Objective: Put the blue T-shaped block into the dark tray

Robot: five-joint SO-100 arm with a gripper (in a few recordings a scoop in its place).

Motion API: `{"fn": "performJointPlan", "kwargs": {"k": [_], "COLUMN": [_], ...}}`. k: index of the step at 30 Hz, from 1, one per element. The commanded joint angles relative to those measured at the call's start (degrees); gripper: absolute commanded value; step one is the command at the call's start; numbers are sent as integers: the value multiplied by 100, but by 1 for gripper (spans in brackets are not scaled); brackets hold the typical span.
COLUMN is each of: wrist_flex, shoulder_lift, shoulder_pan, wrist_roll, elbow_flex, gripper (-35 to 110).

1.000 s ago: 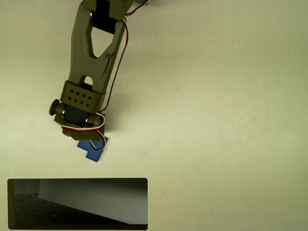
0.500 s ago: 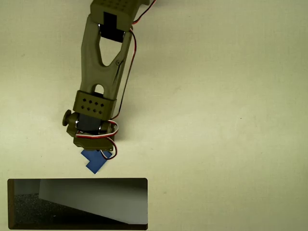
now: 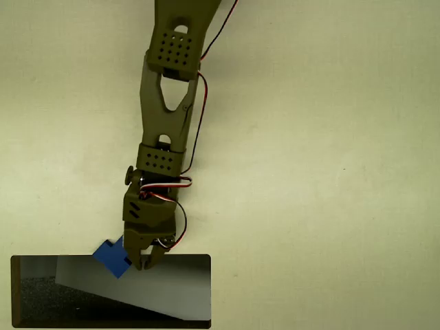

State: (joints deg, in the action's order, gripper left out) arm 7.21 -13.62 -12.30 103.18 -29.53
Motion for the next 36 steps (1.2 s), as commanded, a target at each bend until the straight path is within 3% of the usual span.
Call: {"fn": "performJointPlan", "kwargs": {"k": [1, 7, 11, 20, 25, 36], "wrist_flex": [-729, -984, -1169, -659, -2760, -3454], "shoulder_lift": [-211, -369, -633, -1081, 431, 2145], "shoulder_pan": [-185, -105, 88, -53, 97, 949], "wrist_roll": [-18, -44, -580, -1230, -1617, -1011], "elbow_flex": [-79, -536, -659, -501, 360, 1600], "gripper": [0, 0, 0, 0, 0, 0]}}
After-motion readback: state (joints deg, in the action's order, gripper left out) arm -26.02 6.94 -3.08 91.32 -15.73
